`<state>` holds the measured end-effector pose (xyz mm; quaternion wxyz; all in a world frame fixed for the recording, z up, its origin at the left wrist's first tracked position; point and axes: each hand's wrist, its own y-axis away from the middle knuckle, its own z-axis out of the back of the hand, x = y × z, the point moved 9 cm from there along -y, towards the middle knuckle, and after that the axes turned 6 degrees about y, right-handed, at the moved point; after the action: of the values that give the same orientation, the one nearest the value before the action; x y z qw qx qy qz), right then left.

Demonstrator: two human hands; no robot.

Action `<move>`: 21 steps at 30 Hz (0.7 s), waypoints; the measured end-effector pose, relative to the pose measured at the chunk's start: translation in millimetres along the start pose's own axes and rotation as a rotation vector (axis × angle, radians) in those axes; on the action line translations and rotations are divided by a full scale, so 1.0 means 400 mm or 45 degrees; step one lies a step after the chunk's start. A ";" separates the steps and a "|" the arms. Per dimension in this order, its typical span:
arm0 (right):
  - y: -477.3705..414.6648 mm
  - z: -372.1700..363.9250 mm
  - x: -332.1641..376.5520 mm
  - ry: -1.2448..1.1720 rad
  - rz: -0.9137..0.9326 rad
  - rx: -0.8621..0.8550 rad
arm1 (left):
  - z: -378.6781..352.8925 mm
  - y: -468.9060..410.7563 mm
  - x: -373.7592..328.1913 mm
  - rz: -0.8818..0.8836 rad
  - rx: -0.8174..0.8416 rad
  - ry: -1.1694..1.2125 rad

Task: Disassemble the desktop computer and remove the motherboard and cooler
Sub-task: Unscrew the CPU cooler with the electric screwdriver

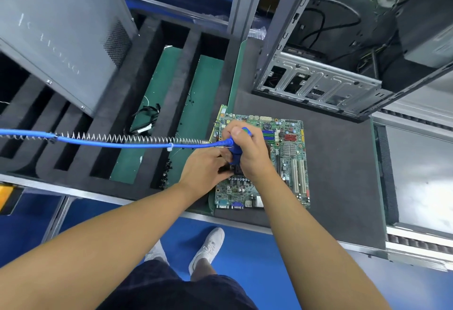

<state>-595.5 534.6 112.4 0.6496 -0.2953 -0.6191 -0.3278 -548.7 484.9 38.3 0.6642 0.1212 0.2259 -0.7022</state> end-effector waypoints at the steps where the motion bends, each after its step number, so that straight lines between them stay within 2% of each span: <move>1: -0.004 0.001 -0.005 -0.019 -0.021 0.016 | -0.001 -0.002 0.003 0.010 0.001 0.020; 10: -0.027 -0.015 -0.012 -0.019 -0.080 0.237 | -0.018 0.000 0.018 0.109 0.088 0.123; 17: -0.017 -0.065 -0.018 -0.071 -0.164 0.497 | 0.013 -0.018 -0.029 0.000 0.131 -0.142; 21: -0.021 -0.077 -0.013 -0.085 -0.189 0.549 | 0.012 -0.020 -0.028 -0.017 0.123 -0.023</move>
<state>-583.4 505.7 105.4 0.6510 -0.1141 -0.7160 -0.2248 -555.1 492.7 49.1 0.6549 0.1453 0.1866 -0.7177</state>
